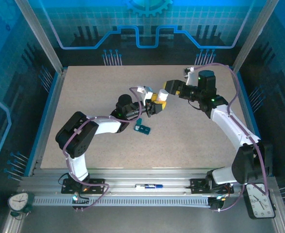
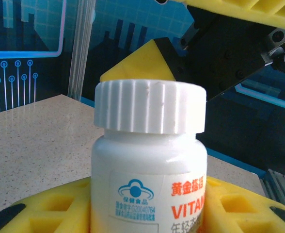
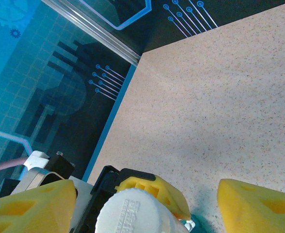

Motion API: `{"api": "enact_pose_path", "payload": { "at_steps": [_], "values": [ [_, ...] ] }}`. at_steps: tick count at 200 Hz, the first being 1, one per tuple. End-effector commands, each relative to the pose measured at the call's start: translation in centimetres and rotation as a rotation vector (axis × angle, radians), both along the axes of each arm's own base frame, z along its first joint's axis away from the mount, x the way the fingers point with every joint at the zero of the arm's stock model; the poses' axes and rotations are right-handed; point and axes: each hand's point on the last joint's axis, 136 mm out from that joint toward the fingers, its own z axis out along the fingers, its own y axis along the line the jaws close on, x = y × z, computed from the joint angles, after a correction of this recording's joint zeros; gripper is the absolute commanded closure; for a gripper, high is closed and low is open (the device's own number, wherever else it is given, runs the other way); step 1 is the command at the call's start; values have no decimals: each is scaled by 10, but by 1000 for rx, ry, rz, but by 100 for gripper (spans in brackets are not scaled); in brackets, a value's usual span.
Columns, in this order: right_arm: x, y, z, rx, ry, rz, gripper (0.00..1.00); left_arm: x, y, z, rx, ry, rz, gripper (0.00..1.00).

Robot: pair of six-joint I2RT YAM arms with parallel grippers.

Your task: Sort the pills into containers

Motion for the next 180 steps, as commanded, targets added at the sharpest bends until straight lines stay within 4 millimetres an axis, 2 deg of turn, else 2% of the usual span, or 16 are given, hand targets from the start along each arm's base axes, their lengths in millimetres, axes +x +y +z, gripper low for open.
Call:
{"api": "enact_pose_path", "payload": {
  "at_steps": [1,96,180],
  "values": [
    [3,8,9,-1,-21,5,22,1,-3,16,-35,-28,-27,100],
    [-7,20,7,-8,-12,37,23,7,-3,15,-35,-29,-19,100],
    [-15,20,11,-17,-19,41,24,12,-2,7,-27,-16,-11,100]
  ]
}}
